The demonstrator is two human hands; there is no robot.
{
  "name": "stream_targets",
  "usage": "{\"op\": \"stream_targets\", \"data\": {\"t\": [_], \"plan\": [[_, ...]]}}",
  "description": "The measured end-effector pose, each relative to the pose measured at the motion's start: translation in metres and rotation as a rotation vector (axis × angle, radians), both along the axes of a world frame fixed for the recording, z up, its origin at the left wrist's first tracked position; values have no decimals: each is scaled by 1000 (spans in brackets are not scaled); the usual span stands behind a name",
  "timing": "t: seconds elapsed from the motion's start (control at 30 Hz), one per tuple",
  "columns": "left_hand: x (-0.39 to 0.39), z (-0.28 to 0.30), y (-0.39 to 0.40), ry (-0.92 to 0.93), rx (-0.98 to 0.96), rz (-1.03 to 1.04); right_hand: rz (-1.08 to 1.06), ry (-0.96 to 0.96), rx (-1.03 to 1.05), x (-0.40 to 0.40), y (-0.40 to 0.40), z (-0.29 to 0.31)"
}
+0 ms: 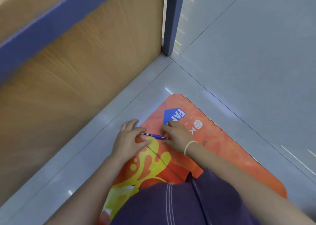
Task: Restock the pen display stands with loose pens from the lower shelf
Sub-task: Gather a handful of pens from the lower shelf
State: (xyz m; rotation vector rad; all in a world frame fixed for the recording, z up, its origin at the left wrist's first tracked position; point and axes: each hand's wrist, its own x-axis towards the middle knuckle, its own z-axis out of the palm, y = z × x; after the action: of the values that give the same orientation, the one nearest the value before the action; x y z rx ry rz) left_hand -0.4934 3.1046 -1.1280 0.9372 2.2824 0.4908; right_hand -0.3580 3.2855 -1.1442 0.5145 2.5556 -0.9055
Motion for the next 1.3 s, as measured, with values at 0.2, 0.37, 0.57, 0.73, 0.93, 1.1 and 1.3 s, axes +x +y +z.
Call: {"op": "stream_targets", "data": {"t": [0.2, 0.37, 0.57, 0.73, 0.93, 1.1, 1.3], "plan": [[3, 9, 4, -81, 87, 127, -389, 80, -416, -14, 7, 23], [-4, 69, 26, -376, 286, 392, -720, 267, -875, -36, 25, 95], [-38, 207, 61, -354, 607, 377, -536, 451, -958, -85, 26, 209], [-64, 301, 23, 286, 787, 417, -241, 505, -809, -120, 13, 308], [-106, 362, -68, 821, 808, 588, -8, 667, -426, -182, -65, 377], [-133, 361, -127, 817, 361, 811, 82, 950, 89, -251, -107, 395], [-154, 337, -149, 455, 46, 737, 138, 963, 652, -305, -113, 375]]}}
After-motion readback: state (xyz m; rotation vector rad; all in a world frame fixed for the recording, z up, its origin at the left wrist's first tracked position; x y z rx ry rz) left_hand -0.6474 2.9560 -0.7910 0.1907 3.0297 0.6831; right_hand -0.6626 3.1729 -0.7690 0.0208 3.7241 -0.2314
